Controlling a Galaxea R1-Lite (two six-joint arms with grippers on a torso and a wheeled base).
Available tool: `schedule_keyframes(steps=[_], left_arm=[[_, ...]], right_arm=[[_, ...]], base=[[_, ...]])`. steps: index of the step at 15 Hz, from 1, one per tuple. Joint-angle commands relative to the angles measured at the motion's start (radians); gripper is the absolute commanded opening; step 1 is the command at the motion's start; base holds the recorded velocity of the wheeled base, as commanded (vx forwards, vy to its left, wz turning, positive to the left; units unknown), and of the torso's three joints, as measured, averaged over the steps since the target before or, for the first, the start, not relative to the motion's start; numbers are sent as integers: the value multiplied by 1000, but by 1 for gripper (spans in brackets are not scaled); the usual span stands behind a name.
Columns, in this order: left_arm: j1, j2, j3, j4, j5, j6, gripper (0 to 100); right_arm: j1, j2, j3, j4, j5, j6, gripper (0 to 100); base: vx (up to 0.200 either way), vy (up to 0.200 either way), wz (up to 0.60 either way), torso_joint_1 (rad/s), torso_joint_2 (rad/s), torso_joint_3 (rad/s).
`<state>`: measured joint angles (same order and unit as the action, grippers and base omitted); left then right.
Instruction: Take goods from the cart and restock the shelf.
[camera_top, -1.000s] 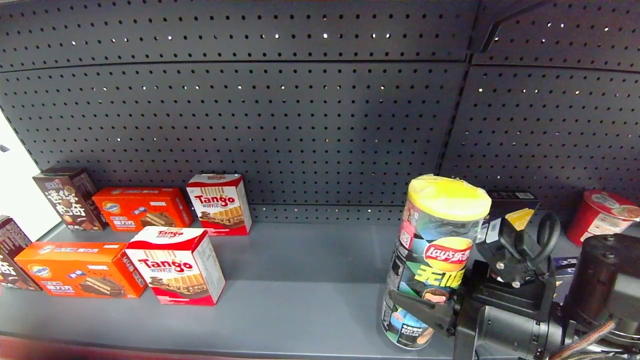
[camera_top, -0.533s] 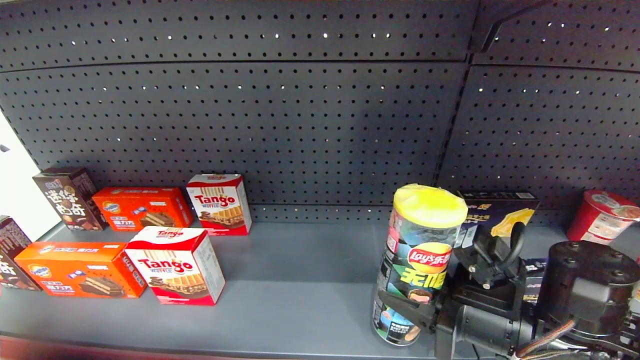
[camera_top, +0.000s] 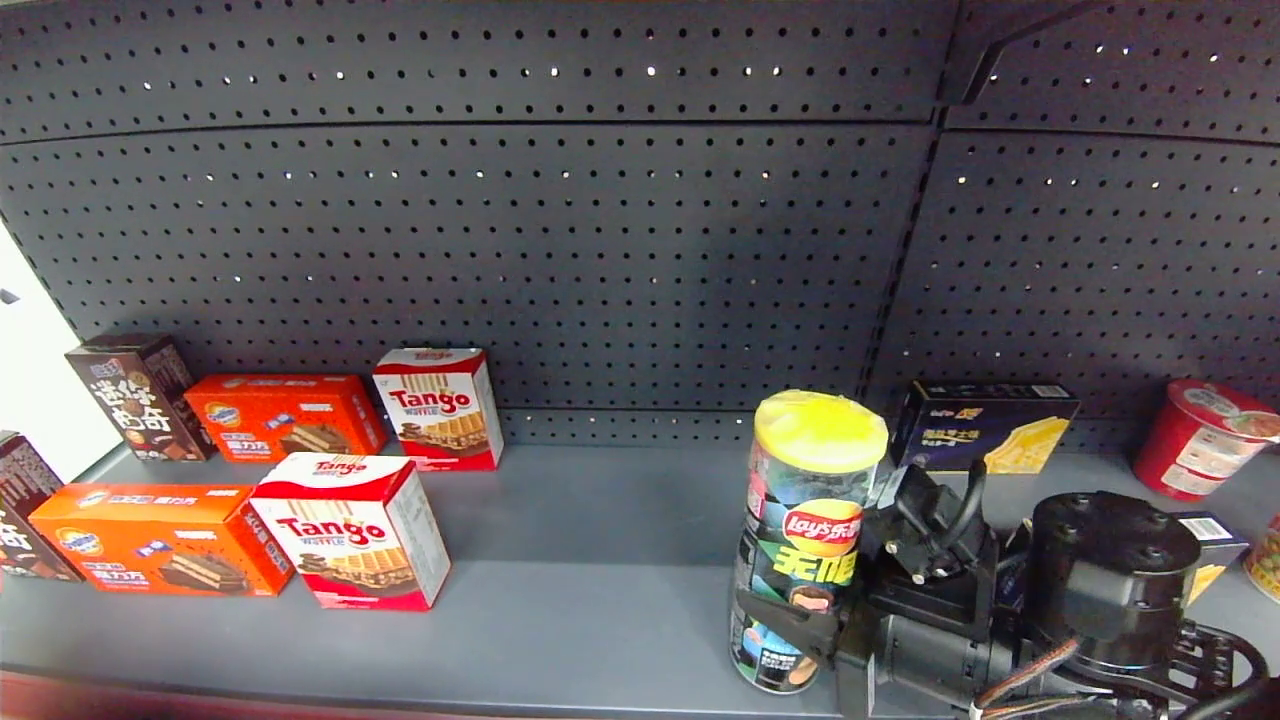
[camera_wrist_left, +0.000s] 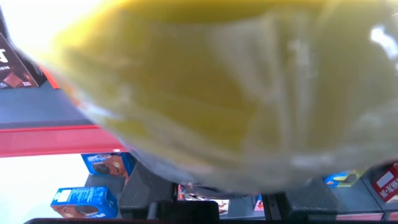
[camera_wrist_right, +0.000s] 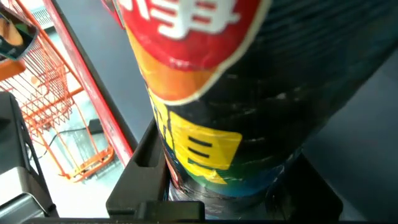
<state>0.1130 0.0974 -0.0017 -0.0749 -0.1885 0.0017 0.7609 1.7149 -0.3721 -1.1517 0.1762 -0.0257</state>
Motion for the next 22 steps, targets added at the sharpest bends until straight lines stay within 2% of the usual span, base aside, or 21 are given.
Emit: schedule_keyframes(steps=[1, 10, 13, 16, 17, 22], left_arm=[[1, 1, 0, 0, 0, 0, 0], [1, 1, 0, 9, 0, -3, 0], [1, 1, 0, 9, 0, -17, 0], [1, 1, 0, 9, 0, -17, 0], [1, 1, 0, 9, 0, -17, 0], [1, 1, 0, 9, -2, -16, 0]], right_arm=[[2, 32, -1, -8, 0, -2, 0], [6, 104, -28, -57, 0, -3, 0], [8, 118, -39, -57, 0, -3, 0], [14, 124, -34, -59, 0, -3, 0], [14, 124, -36, -59, 0, -5, 100], [14, 100, -14, -59, -15, -29, 100]], base=[[0, 0, 0, 0, 0, 0], [0, 0, 0, 0, 0, 0], [0, 0, 0, 0, 0, 0], [0, 0, 0, 0, 0, 0], [0, 0, 0, 0, 0, 0], [0, 0, 0, 0, 0, 0]])
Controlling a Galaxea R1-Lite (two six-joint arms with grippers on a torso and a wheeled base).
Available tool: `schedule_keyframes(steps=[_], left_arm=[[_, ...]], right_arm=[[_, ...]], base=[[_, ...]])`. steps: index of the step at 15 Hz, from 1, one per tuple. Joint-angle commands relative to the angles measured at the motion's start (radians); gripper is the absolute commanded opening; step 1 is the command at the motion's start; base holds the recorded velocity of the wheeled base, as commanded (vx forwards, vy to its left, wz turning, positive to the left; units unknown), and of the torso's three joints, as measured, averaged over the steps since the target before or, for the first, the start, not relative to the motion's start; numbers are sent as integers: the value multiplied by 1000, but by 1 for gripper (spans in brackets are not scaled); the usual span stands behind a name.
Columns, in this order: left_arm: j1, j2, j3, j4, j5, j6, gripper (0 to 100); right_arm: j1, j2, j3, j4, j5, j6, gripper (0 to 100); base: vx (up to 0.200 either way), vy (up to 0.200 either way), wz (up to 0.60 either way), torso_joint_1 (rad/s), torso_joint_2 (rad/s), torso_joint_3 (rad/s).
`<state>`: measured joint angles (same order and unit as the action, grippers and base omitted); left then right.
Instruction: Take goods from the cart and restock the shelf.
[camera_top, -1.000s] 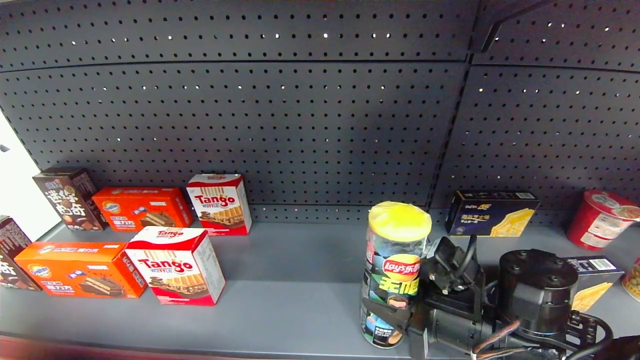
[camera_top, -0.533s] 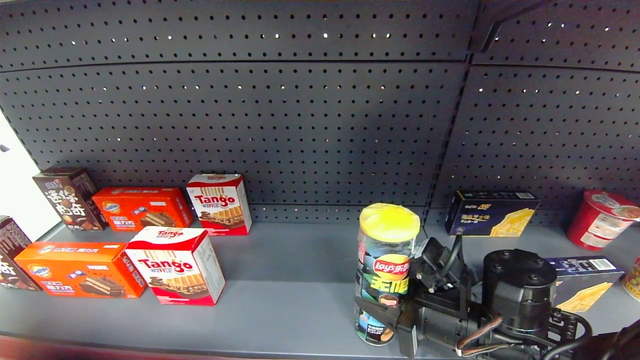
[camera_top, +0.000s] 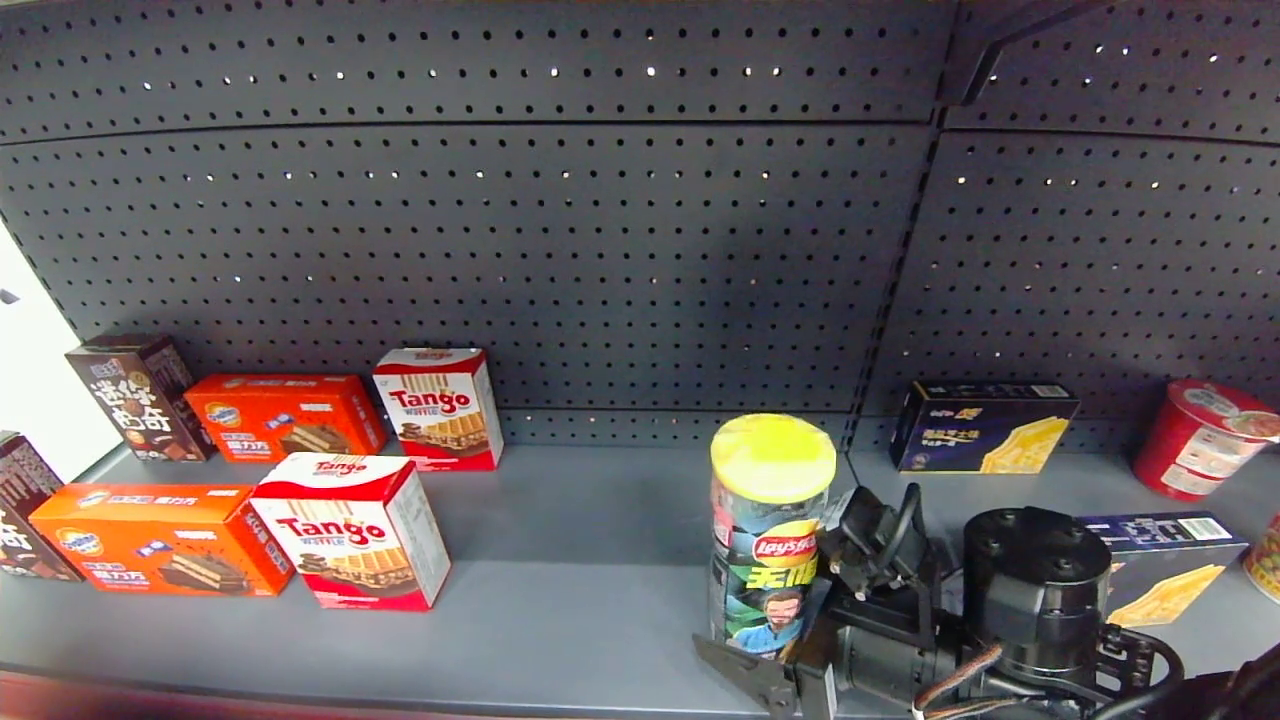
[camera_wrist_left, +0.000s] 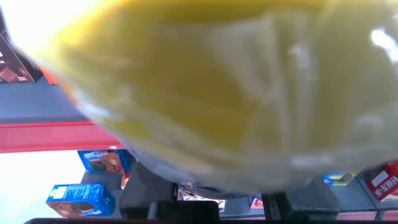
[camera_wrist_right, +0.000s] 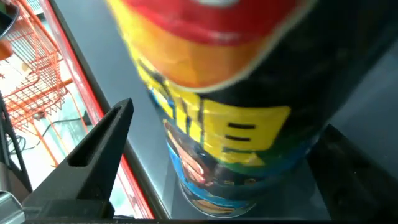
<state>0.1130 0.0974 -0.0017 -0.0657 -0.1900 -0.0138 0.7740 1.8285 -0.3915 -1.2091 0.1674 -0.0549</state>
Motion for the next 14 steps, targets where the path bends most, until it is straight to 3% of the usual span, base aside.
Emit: schedule_keyframes(steps=[1, 9, 14], left_arm=[[1, 1, 0, 0, 0, 0, 0], [1, 1, 0, 1, -2, 0, 0], [1, 1, 0, 3, -5, 0, 0]], right_arm=[[1, -28, 25, -1, -22, 0, 100], [-1, -195, 183, -1, -25, 0, 100], [-12, -376, 203, 19, -42, -2, 100]], base=[[0, 0, 0, 0, 0, 0], [0, 0, 0, 0, 0, 0], [0, 0, 0, 0, 0, 0]])
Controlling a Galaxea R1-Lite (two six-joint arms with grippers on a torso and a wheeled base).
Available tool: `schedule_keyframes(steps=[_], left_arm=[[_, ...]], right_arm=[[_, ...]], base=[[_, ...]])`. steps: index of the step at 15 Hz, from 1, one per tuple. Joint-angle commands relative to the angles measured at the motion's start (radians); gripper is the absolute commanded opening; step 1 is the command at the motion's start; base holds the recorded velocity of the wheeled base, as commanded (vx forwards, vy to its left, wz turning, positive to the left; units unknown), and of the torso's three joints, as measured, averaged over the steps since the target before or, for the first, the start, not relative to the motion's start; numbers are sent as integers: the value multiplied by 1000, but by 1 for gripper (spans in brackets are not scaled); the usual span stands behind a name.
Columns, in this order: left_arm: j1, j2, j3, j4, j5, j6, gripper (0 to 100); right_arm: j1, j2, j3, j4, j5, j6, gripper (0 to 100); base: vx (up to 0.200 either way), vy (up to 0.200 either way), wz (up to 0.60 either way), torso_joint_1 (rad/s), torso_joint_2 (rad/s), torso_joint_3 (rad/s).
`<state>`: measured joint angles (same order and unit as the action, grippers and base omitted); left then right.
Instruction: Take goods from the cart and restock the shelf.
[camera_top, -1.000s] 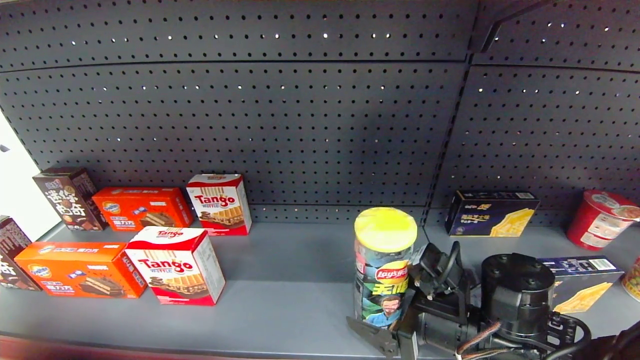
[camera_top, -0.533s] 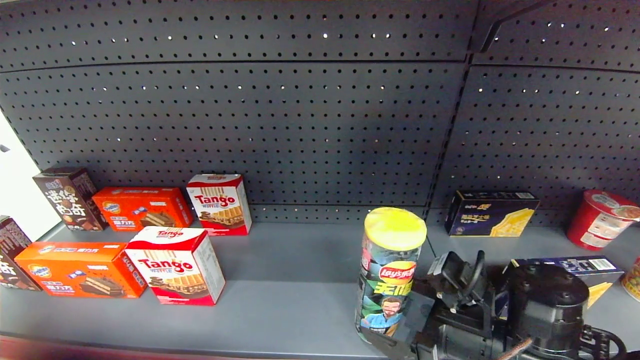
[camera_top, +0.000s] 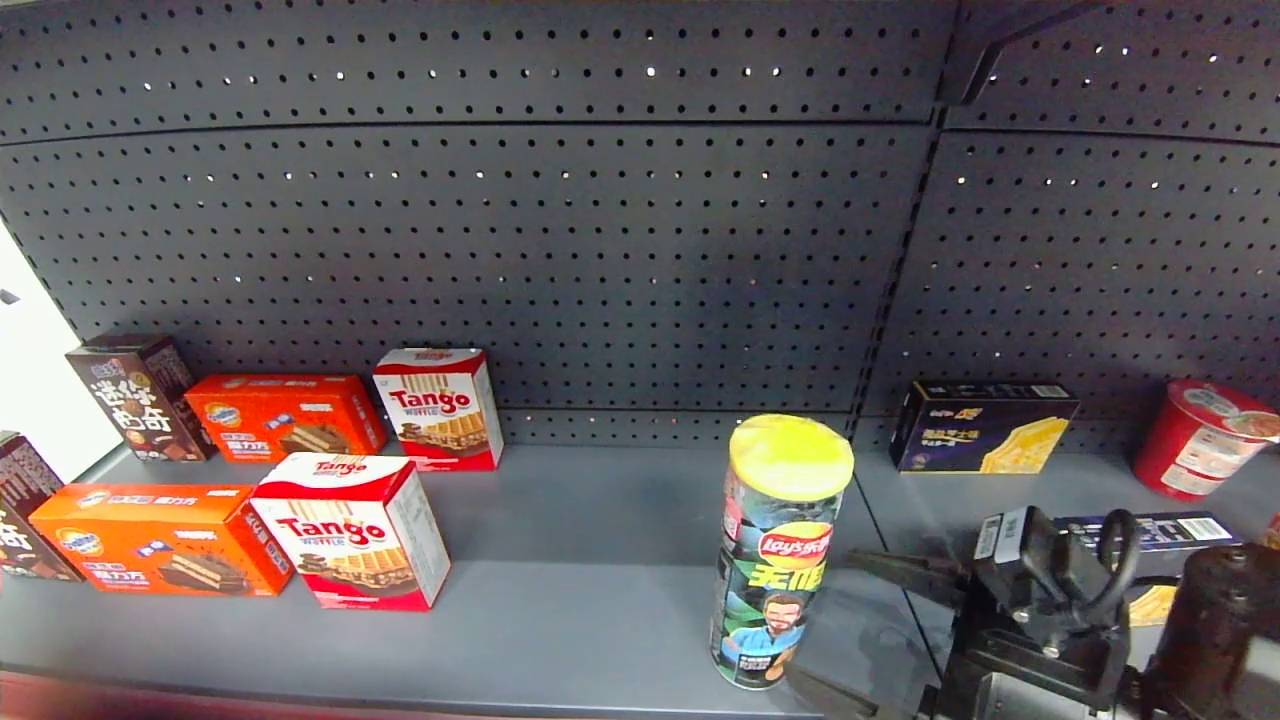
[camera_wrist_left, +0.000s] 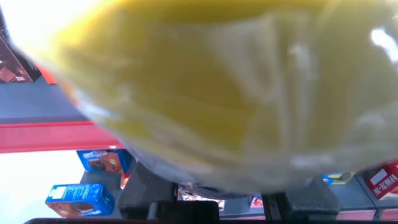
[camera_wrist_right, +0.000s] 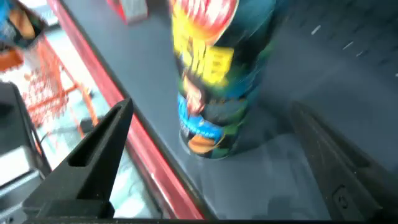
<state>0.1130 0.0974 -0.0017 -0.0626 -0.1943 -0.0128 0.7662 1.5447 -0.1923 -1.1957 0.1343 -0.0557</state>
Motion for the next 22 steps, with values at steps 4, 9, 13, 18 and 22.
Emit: schedule_keyframes(steps=[4, 9, 13, 18, 22], left_arm=[[1, 1, 0, -2, -1, -1, 0], [1, 1, -60, -13, -17, -3, 0], [-9, 1, -310, 228, -102, -3, 0], [-7, 191, -572, 356, -295, 0, 0], [-7, 415, -626, 205, -399, 14, 0]], right_arm=[[12, -316, -114, 314, -59, -55, 100], [145, -661, -332, 976, -282, -52, 100], [143, -799, -383, 1085, -351, -55, 100], [-47, -957, -388, 1254, -349, -47, 100], [-327, -1069, -334, 1292, -346, -33, 100]], base=[[0, 0, 0, 0, 0, 0], [0, 0, 0, 0, 0, 0], [0, 0, 0, 0, 0, 0], [0, 0, 0, 0, 0, 0], [0, 0, 0, 0, 0, 0]])
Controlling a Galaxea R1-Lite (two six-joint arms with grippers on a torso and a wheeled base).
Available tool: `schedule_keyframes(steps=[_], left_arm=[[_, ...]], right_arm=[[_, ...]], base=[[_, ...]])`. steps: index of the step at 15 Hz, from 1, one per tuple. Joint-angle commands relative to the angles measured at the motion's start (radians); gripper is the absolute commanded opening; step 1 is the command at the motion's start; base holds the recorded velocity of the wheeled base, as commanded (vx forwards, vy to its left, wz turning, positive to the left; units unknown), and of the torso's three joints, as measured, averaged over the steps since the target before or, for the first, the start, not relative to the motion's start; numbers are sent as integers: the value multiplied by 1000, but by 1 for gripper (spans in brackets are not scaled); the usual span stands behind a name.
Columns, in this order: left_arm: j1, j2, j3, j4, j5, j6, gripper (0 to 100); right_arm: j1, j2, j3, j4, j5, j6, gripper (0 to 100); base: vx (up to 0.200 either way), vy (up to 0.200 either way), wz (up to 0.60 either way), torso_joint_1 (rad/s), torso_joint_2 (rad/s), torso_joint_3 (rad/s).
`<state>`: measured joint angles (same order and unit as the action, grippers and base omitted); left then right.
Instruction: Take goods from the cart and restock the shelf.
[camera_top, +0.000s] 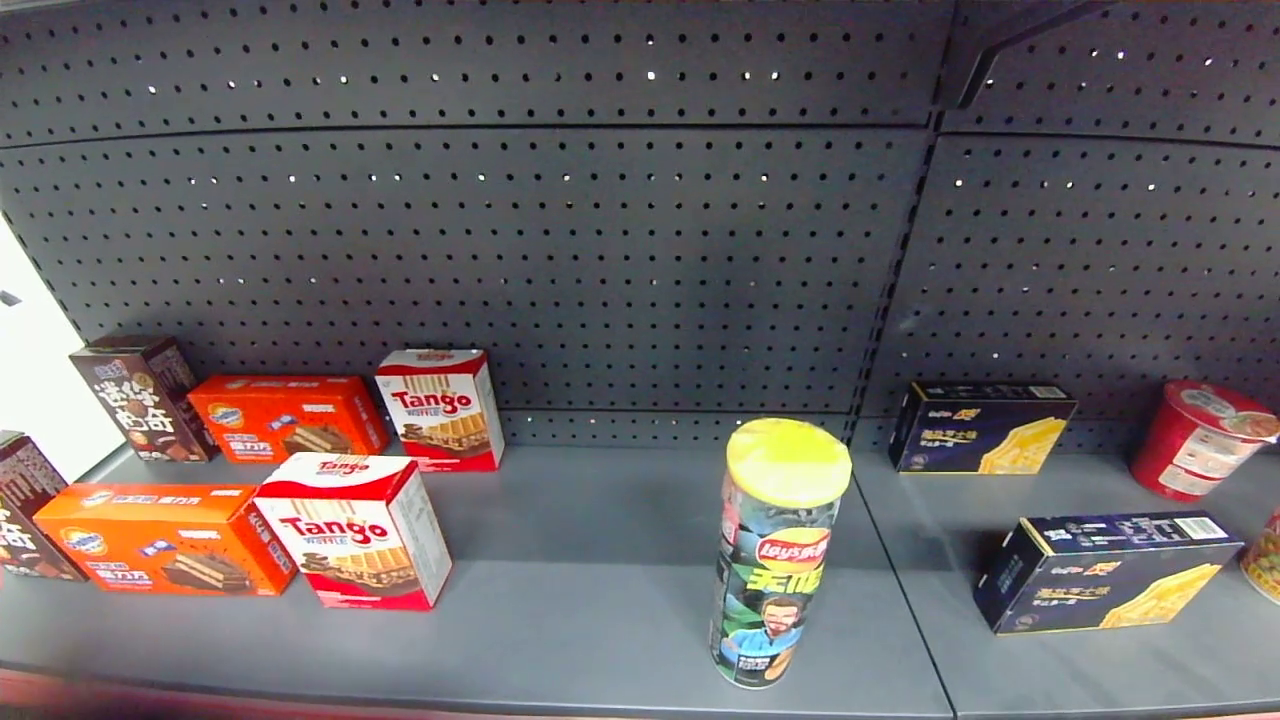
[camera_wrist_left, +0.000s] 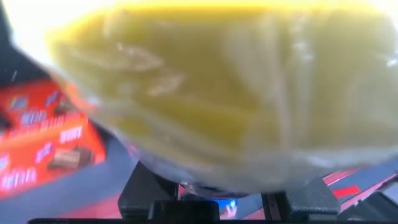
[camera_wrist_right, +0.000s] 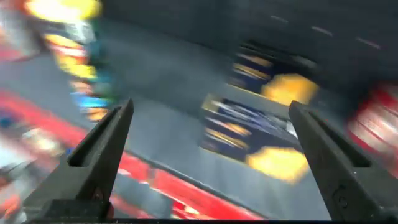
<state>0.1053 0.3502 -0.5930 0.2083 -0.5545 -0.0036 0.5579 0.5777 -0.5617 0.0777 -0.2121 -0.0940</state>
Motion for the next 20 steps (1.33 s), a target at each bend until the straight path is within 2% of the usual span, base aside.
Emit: schedule_keyframes(steps=[1, 2, 3, 4, 6, 8, 10, 12, 13, 15, 17, 20], left_arm=[[1, 188, -36, -87, -45, 8, 0], [-3, 240, -36, -144, -67, 8, 0], [-6, 250, -36, -150, -74, 8, 0], [-41, 291, -34, -158, -113, 8, 0], [-105, 335, -31, -153, -114, 7, 0], [-156, 381, -34, -156, -110, 10, 0], [-157, 428, -36, -156, -108, 51, 0], [-156, 520, -59, -159, -87, 152, 0], [-162, 567, -73, -162, -84, 191, 0], [-188, 632, -82, -205, -81, 211, 0], [-208, 705, -108, -279, -81, 206, 0], [-271, 793, -192, -283, -82, 206, 0]], right_arm=[[-142, -119, 48, 21, 0, 5, 100], [-213, -157, 78, 24, 0, 5, 100], [-227, -167, 85, 25, 0, 5, 100], [-289, -220, 118, 27, 0, 5, 100], [-349, -285, 169, 27, 2, 5, 100], [-368, -351, 213, 28, 0, 5, 100], [-377, -407, 281, 21, 2, 5, 100], [-386, -479, 339, 10, -9, 7, 100], [-386, -479, 350, -24, -20, 7, 100], [-386, -479, 378, -52, -35, 4, 100], [-386, -479, 441, -124, -41, -4, 100], [-386, -479, 505, -197, -79, -4, 100]], base=[[0, 0, 0, 0, 0, 0], [0, 0, 0, 0, 0, 0], [0, 0, 0, 0, 0, 0], [0, 0, 0, 0, 0, 0], [0, 0, 0, 0, 0, 0], [0, 0, 0, 0, 0, 0], [0, 0, 0, 0, 0, 0], [0, 0, 0, 0, 0, 0], [0, 0, 0, 0, 0, 0], [0, 0, 0, 0, 0, 0], [0, 0, 0, 0, 0, 0], [0, 0, 0, 0, 0, 0]])
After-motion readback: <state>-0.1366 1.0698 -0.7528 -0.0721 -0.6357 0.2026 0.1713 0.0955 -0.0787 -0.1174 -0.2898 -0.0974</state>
